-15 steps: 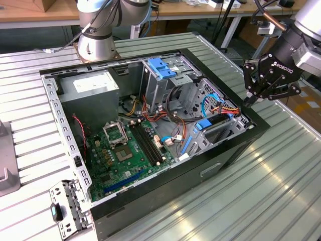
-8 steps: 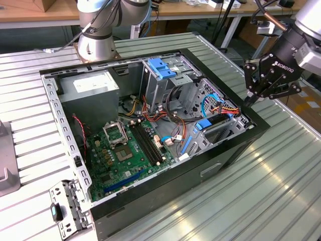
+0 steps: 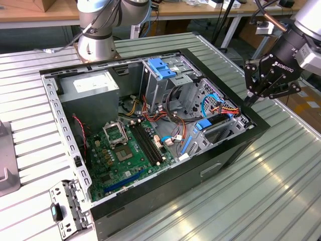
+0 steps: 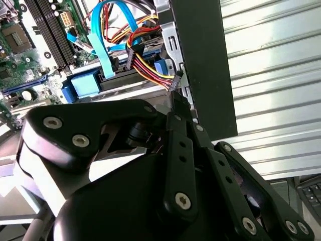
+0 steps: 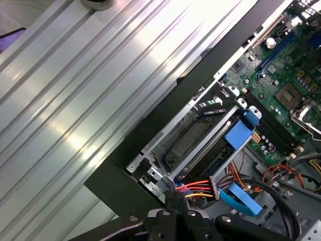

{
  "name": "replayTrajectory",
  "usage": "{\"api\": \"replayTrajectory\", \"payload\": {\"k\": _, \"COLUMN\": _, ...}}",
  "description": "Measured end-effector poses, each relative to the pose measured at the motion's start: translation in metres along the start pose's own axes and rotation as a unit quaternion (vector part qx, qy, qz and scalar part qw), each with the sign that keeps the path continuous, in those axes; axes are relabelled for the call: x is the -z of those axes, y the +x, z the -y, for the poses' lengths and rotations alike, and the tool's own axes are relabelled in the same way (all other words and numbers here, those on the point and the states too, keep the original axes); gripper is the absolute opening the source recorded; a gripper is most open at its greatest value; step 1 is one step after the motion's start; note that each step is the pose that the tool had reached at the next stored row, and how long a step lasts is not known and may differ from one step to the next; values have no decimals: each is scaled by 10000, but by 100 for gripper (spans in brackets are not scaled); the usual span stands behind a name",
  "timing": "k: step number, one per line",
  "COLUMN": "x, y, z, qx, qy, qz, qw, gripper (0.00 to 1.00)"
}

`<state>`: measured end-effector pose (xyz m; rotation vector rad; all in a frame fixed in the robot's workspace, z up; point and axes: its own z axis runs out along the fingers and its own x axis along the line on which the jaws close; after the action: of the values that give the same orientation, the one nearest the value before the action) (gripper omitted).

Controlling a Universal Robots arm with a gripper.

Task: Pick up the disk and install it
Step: 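Insert the first disk wire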

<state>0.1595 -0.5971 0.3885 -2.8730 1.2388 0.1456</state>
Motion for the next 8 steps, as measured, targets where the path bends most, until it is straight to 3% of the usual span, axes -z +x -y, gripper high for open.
{"api": "replayTrajectory", "payload": {"k": 6, "x": -10, "y": 1, "z": 0, "qx": 64, "qy": -6, "qz": -2, "qw": 10000, "gripper": 10}}
{"api": "replayTrajectory", "payload": {"k": 8, "x": -12, "y": 2, "z": 1, "qx": 67, "qy": 16, "qz": -3, "qw": 10000, "gripper": 10}}
